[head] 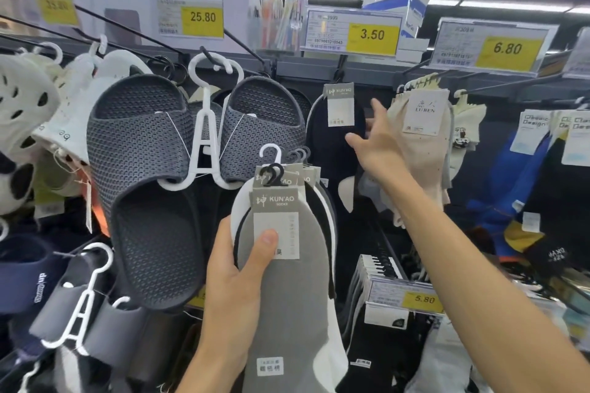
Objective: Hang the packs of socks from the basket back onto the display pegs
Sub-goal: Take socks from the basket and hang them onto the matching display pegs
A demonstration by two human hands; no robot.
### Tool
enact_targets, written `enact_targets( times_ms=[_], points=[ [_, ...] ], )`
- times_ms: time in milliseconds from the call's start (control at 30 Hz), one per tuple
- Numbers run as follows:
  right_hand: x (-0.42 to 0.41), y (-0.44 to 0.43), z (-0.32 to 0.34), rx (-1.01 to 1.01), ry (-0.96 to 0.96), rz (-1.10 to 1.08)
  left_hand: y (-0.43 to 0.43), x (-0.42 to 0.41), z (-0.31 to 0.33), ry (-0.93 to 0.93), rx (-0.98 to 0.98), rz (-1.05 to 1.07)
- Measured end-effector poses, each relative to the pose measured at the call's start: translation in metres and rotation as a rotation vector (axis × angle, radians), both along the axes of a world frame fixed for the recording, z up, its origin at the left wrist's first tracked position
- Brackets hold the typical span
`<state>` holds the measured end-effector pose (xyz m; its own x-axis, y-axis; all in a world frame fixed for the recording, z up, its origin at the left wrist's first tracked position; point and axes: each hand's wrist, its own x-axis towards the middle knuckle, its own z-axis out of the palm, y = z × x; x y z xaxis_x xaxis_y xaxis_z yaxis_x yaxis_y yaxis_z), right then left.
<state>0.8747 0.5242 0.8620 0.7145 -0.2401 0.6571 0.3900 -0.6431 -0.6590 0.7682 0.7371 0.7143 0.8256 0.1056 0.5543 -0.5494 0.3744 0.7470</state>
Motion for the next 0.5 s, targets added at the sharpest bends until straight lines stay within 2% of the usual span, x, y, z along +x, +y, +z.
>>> enact_targets(
  times_ms=[67, 133, 167, 267, 367, 500],
  points=[
    [-0.036, 0.013, -0.014, -0.029, -0.148, -0.031, 0.0, 0.001, -0.001, 0.002, -0.016, -0.003],
    [-0.083, 0.03, -0.036, -0.024, -0.297, 0.053, -0.001, 0.002, -0.003, 0.0, -0.027, -0.009],
    [-0.107, 0.039, -0.049, -0.029, -0.315, 0.096, -0.003, 0.002, -0.003, -0.007, -0.035, -0.014],
    [-0.153, 0.062, -0.08, -0.1, -0.181, 0.169, -0.011, 0.003, -0.002, -0.032, -0.06, -0.024],
    [-0.155, 0.066, -0.095, -0.148, -0.078, 0.141, -0.021, 0.003, -0.002, -0.048, -0.055, -0.081],
    [-0.148, 0.049, -0.094, -0.029, -0.033, 0.175, -0.025, 0.002, -0.002, -0.049, -0.062, -0.204]
  ],
)
